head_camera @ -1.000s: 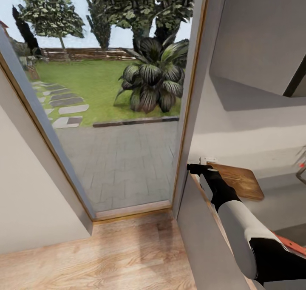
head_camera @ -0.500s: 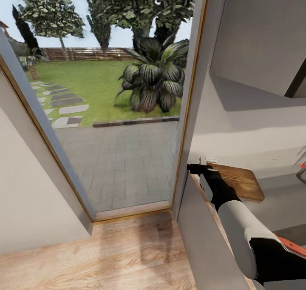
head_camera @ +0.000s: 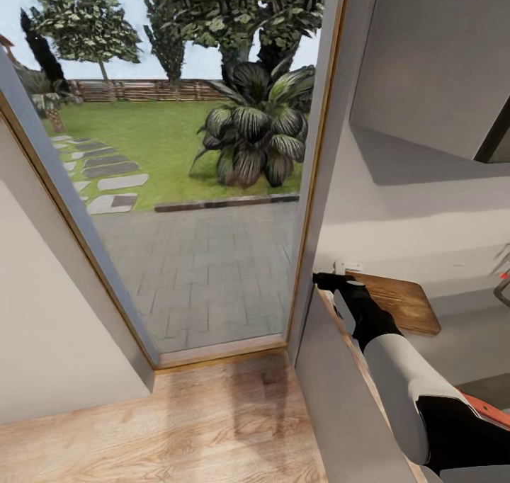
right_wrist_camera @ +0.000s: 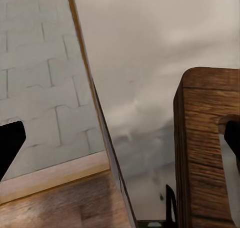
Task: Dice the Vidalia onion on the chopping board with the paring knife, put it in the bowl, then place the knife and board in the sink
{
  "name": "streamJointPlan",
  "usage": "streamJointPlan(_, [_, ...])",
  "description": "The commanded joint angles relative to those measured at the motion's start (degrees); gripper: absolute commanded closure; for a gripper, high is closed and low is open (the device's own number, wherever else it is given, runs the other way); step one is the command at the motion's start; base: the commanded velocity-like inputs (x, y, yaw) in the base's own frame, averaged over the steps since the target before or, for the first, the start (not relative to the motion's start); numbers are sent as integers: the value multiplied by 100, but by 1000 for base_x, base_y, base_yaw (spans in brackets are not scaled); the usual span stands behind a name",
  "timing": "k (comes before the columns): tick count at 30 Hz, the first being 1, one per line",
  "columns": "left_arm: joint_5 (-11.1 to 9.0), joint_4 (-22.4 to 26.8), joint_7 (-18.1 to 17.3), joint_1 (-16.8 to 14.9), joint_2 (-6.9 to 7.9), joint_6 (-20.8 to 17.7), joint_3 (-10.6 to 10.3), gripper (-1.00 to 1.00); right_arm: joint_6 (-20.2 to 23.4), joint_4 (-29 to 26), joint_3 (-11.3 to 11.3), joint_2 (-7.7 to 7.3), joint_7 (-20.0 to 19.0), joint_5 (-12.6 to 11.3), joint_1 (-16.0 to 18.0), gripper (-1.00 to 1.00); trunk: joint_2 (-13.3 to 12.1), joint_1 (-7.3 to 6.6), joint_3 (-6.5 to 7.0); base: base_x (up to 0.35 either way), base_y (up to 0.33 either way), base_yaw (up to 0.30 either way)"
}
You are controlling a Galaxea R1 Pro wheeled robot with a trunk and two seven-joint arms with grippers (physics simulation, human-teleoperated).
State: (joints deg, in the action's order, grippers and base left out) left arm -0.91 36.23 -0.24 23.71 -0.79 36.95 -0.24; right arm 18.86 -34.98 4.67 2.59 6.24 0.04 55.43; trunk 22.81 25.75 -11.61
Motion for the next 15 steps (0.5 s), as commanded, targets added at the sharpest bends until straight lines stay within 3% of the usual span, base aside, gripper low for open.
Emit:
streamJointPlan(1, [-11,8,-2,2,0,5,-2,-100,30,-9,30,6,8,1,3,-100,11,4,-10,0,0,0])
streamJointPlan(7, [-13,7,-2,2,0,5,-2,-100,30,-11,261,5,9,4,3,-100,11,4,-10,0,0,0])
streamJointPlan(15, [-14,7,-2,2,0,2,-2,-100,30,-10,333,5,9,5,3,-100,11,4,-10,0,0,0])
